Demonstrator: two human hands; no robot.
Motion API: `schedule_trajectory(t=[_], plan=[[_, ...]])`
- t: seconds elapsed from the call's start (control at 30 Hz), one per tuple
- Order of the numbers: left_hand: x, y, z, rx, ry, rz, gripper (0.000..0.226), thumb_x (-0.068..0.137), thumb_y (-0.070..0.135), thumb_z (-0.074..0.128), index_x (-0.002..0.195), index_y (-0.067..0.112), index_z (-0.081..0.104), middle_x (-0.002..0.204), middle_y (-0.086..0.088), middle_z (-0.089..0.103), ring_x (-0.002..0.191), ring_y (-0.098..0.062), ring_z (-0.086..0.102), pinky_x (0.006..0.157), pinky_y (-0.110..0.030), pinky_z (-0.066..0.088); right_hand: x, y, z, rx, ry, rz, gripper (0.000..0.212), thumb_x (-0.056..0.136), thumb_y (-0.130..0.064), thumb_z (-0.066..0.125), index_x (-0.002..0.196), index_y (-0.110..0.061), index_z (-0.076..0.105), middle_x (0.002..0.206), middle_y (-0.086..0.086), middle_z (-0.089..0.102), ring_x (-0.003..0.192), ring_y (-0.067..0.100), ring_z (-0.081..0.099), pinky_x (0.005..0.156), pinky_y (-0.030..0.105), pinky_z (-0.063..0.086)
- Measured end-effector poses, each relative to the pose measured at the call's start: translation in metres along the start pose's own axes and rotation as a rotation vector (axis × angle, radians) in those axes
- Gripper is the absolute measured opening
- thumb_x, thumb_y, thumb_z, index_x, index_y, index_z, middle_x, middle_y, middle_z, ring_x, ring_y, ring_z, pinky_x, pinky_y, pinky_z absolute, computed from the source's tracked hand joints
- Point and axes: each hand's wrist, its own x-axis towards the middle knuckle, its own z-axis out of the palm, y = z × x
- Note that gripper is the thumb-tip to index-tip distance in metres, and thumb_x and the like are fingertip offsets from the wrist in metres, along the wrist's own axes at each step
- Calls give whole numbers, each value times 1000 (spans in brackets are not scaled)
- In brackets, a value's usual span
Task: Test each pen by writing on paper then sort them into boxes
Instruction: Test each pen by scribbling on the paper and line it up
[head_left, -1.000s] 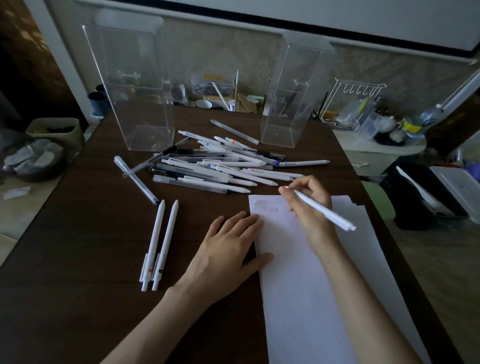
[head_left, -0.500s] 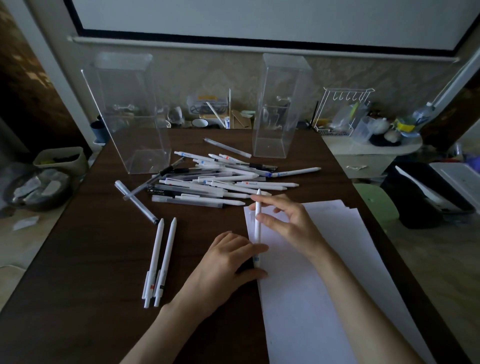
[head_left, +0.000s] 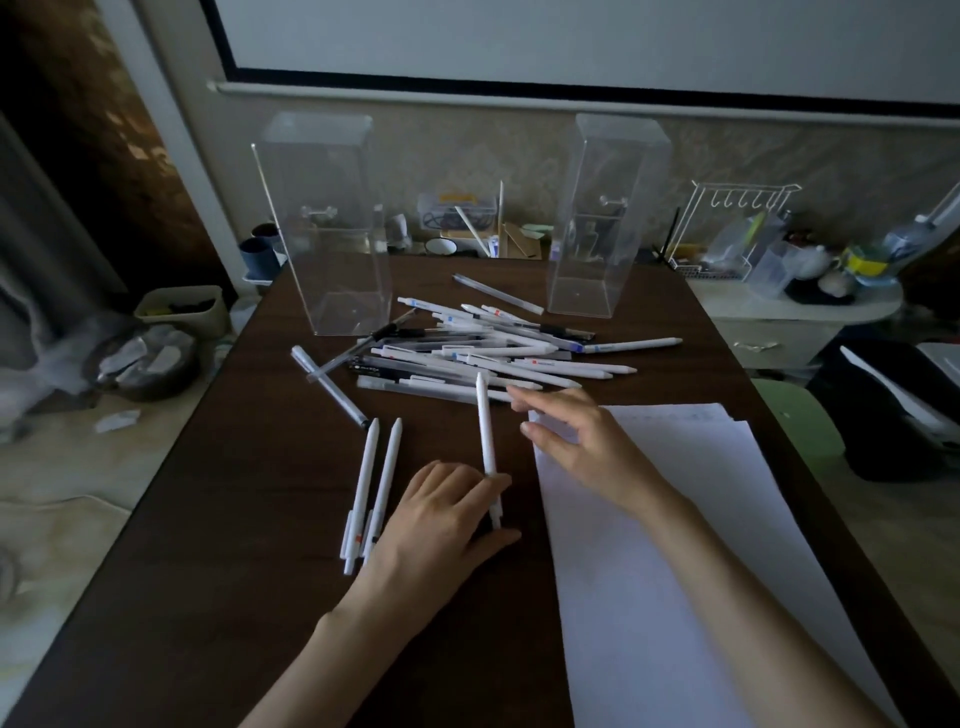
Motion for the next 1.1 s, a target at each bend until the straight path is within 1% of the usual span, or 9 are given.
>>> schedule_trajectory(t=[0.1, 0.2, 0.4, 0.53, 0.67, 0.83, 0.97, 1.03, 1.1], plan=[[-21, -13, -17, 84, -17, -76, 49, 84, 50, 42, 118, 20, 61, 103, 5, 61, 100, -13, 56, 91, -30, 45, 13, -6, 3, -165, 62, -49, 32, 93, -14, 57, 123, -21, 61, 110, -15, 58, 110, 10, 47, 89, 17, 33], [-36, -17, -27, 165, -44, -122, 51, 84, 54, 39, 118, 23, 62, 110, 4, 59, 108, -15, 55, 96, -30, 36, 36, -10, 12, -385, 163, -112, 22, 89, -10, 62, 109, -10, 70, 105, 3, 68, 104, 21, 52, 90, 29, 41], [-48, -13, -27, 215, -86, -213, 55, 87, 58, 34, 124, 26, 59, 137, -2, 48, 129, -22, 42, 101, -39, 31, 62, -39, 42, -570, 154, -210, 23, 92, -23, 58, 110, -11, 67, 110, 4, 65, 107, 23, 49, 87, 31, 35], [-51, -10, -29, 241, -84, -266, 57, 87, 57, 34, 122, 22, 61, 131, 1, 55, 125, -19, 49, 99, -39, 33, 73, -46, 60, -700, 89, -144, 23, 94, -26, 55, 113, -14, 60, 116, 3, 58, 113, 22, 45, 92, 32, 34], [-56, -8, -31, 267, -65, -310, 57, 85, 56, 35, 118, 18, 63, 126, -4, 59, 118, -22, 54, 96, -38, 33, 72, -43, 65, -771, 110, -129, 18, 96, -23, 50, 108, -12, 58, 115, 4, 57, 112, 23, 44, 95, 33, 33], [-48, -12, -36, 149, 61, -288, 56, 89, 53, 44, 129, 14, 51, 136, -12, 49, 128, -26, 43, 100, -46, 40, 46, -49, 42, -593, 179, -159, 16, 96, -17, 50, 103, -7, 60, 108, 7, 63, 104, 23, 49, 89, 29, 33], [-15, -13, -45, 176, 133, -213, 55, 86, 40, 53, 134, 14, 43, 140, -12, 44, 131, -28, 38, 102, -46, 34, 5, -60, 10, -452, 32, -133, 15, 95, -17, 53, 105, -9, 60, 102, -1, 57, 100, 12, 47, 84, 22, 36], [2, -10, -43, 224, 81, -153, 48, 88, 42, 49, 128, 15, 51, 130, -9, 53, 123, -27, 47, 99, -44, 38, -14, -60, -3, -310, -67, -48, 12, 94, -18, 54, 103, -15, 61, 97, -9, 55, 92, 5, 49, 77, 12, 38], [13, -5, -36, 225, 21, -108, 35, 89, 39, 45, 111, 16, 61, 105, -3, 63, 98, -23, 61, 82, -38, 48, -28, -56, -13, -102, -106, 58, 8, 94, -19, 56, 95, -18, 63, 89, -8, 63, 86, 4, 58, 74, 9, 42]])
